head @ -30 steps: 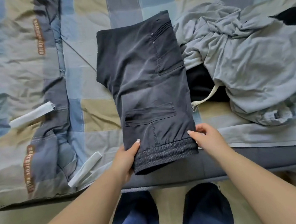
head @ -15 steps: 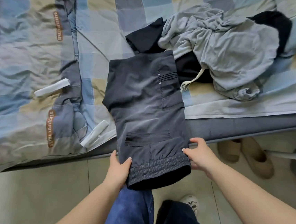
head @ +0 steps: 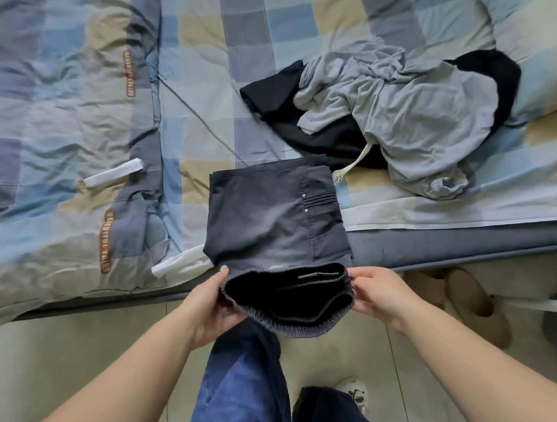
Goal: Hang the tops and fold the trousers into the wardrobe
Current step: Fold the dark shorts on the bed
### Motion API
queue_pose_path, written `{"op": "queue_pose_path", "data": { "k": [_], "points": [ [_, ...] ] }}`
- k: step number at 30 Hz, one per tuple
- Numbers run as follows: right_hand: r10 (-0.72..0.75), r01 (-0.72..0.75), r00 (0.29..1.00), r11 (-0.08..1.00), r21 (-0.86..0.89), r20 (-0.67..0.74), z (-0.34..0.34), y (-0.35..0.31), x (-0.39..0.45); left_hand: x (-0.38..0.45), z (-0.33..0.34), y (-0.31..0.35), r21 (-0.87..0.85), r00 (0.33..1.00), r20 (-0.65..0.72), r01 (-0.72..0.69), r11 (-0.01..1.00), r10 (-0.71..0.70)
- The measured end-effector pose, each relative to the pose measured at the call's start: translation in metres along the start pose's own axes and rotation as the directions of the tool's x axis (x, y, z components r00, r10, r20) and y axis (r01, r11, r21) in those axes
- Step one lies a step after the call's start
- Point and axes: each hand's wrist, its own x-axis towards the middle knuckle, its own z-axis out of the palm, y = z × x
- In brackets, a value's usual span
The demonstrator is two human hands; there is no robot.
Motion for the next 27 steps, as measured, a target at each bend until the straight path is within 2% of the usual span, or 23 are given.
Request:
{"op": "queue_pose_path", "data": {
  "k": [4,7,10,13,15,17,20,24,27],
  "points": [
    [-0.106,0.108,0.993,0.994,0.033,-0.059,0.008,-0.032,0.024,0.026,0.011,0.044,-0.16,0.999,-0.001,-0.035,0.987,0.036],
    [-0.106,0.107,0.983,0.994,0.001,-0.149,0.017,-0.055,0.052,0.047,0.019,0.073,-0.138,0.998,0.035,-0.047,0.989,0.052],
    [-0.185,0.114,0.94,0.963,-0.246,-0.286,0.022,-0.076,0.081,0.075,0.023,0.095,0.07,0.995,0.016,-0.095,0.993,0.094],
    [-0.247,0.064,0.89,0.901,-0.43,-0.385,0.029,-0.097,0.102,0.105,0.026,0.114,0.35,0.987,-0.063,-0.114,0.93,0.145],
    [-0.274,0.046,0.866,0.876,-0.48,-0.419,0.031,-0.11,0.121,0.132,0.024,0.13,0.611,0.949,-0.095,-0.182,0.771,0.3],
    [-0.297,0.051,0.871,0.847,-0.53,-0.392,0.03,-0.12,0.144,0.157,0.023,0.143,0.785,0.888,-0.068,-0.234,0.574,0.455],
    [-0.29,0.019,0.888,0.799,-0.6,-0.358,0.027,-0.132,0.187,0.199,0.024,0.158,0.859,0.852,-0.026,-0.248,0.448,0.523],
    [-0.351,0.025,0.852,0.768,-0.64,-0.388,0.022,-0.141,0.254,0.252,0.029,0.174,0.837,0.813,-0.033,-0.295,0.461,0.581],
    [-0.378,0.059,0.838,0.779,-0.624,-0.393,0.021,-0.136,0.299,0.287,0.028,0.174,0.859,0.799,-0.097,-0.233,0.455,0.593]
  ]
}}
